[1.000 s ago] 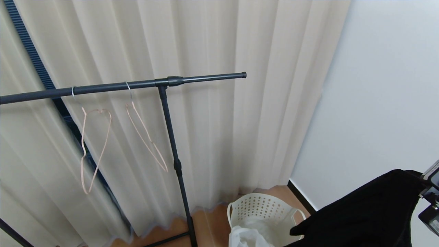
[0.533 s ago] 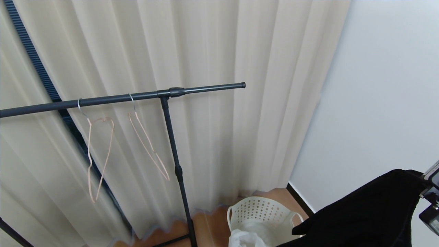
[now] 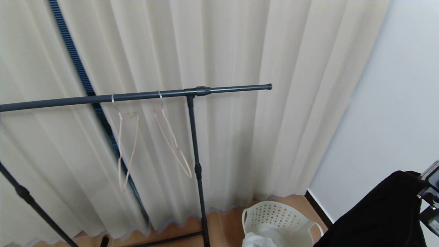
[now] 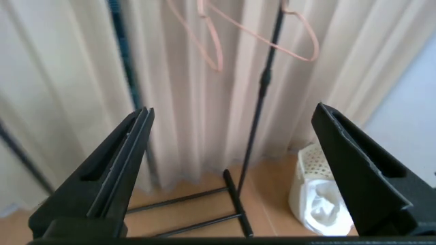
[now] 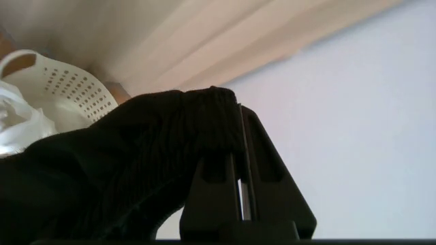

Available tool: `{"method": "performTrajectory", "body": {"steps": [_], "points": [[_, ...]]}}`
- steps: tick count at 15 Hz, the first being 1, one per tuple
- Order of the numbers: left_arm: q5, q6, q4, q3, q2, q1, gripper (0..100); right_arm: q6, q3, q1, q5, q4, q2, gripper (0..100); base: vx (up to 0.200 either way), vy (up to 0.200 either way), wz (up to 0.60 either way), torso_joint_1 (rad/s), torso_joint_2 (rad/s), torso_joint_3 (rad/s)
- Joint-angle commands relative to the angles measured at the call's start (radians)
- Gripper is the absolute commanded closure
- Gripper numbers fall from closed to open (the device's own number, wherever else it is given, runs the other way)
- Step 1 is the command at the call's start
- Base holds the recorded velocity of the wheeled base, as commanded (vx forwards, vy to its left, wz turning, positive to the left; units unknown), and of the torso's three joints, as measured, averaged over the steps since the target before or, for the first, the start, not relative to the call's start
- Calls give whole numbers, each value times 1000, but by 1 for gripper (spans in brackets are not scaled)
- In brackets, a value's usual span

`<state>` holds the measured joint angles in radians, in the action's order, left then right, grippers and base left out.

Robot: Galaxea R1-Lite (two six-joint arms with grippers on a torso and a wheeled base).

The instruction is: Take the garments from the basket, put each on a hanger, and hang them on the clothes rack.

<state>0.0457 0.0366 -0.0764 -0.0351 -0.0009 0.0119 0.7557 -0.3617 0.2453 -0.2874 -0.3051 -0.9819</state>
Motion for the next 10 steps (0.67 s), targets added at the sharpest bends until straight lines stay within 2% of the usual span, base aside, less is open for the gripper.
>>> {"method": "performTrajectory", "body": {"steps": [1,4,5,10], "points": [[2,0,0,0,1,0,0,1,3,0,1,-2,0,100,0,0,0,0,0,0],[2,2,0,0,1,0,0,1,3,0,1,-5,-1,100,0,0,0,0,0,0],[2,2,0,0,1,0,0,1,4,0,1,-5,0,100,-200,0,0,2,7,-2],[2,2,0,0,1,0,0,1,3,0,1,-6,2,100,-200,200,0,1,1,2]]}}
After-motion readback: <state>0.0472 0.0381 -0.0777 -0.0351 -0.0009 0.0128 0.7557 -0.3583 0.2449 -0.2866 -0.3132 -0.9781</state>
